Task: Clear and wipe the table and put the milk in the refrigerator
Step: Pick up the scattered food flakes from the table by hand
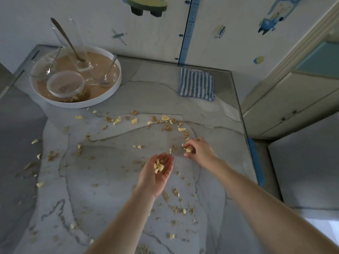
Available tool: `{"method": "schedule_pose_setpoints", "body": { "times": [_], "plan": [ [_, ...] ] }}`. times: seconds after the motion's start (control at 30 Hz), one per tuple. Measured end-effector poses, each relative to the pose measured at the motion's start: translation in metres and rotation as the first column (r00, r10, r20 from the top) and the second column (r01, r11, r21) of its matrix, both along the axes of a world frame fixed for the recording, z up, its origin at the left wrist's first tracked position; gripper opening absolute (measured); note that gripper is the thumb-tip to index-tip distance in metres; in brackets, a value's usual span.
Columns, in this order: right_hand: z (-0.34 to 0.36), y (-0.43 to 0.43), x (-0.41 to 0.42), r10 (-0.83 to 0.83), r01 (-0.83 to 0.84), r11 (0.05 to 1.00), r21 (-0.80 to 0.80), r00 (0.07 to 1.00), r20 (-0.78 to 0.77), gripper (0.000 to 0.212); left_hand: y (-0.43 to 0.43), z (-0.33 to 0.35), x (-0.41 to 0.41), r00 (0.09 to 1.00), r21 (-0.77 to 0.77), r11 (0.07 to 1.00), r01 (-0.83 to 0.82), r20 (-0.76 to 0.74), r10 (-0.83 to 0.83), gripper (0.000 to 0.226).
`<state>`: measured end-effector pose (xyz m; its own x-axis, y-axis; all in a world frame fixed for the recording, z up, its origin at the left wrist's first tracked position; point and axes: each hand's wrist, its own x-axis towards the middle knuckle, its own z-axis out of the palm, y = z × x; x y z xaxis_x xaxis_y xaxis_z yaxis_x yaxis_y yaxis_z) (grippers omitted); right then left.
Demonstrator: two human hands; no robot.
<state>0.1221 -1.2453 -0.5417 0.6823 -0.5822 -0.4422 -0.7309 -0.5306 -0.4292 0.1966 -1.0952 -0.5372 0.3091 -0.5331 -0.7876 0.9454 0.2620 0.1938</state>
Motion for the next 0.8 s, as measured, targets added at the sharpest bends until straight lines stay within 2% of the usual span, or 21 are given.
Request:
{"method": "schedule_pose_setpoints", "body": {
  "times": [0.23,0.3,0.4,0.47,0.53,0.6,0.7,0.8],
  "plan": [
    [-0.001,0.004,0.005,-0.008,0.009,0.999,-0.031,0.999,0.043,0.022,0.001,-0.001,0.006,1.0,0.029,0.999,0.022,0.014,-0.023,0.03],
    [0.002,0.005,0.005,-0.049,0.051,0.999,-0.011,0.992,0.116,0.015,-0.001,-0.001,0.008,0.999,0.034,0.999,0.03,0.023,-0.031,0.029],
    [0.021,0.015,0.011,-0.141,0.108,0.985,0.134,0.953,0.268,0.008,-0.005,-0.002,0.009,0.999,0.028,0.999,0.035,0.029,-0.036,0.029],
    [0.039,0.023,0.017,-0.063,-0.005,0.974,0.225,0.953,0.295,0.008,-0.01,-0.002,0.009,0.998,0.002,0.999,0.051,0.037,-0.051,0.031],
    [0.05,0.024,0.024,0.061,-0.128,0.961,0.243,0.962,0.266,0.024,-0.017,-0.001,0.009,0.998,-0.038,0.998,0.058,0.038,-0.056,0.032],
    [0.052,0.013,0.031,0.066,-0.127,0.971,0.202,0.956,0.285,0.027,-0.023,0.0,0.012,0.999,-0.062,0.997,0.039,0.022,-0.038,0.031],
    [0.043,-0.017,0.045,-0.032,0.009,0.998,0.068,0.939,0.343,0.021,-0.026,-0.001,0.021,1.0,-0.059,0.998,-0.002,0.005,0.002,0.03],
    [0.026,-0.046,0.063,0.033,-0.013,0.996,-0.083,0.969,0.243,0.03,-0.025,-0.003,0.031,0.999,-0.041,0.999,-0.019,0.036,0.021,0.031]
  ]
}}
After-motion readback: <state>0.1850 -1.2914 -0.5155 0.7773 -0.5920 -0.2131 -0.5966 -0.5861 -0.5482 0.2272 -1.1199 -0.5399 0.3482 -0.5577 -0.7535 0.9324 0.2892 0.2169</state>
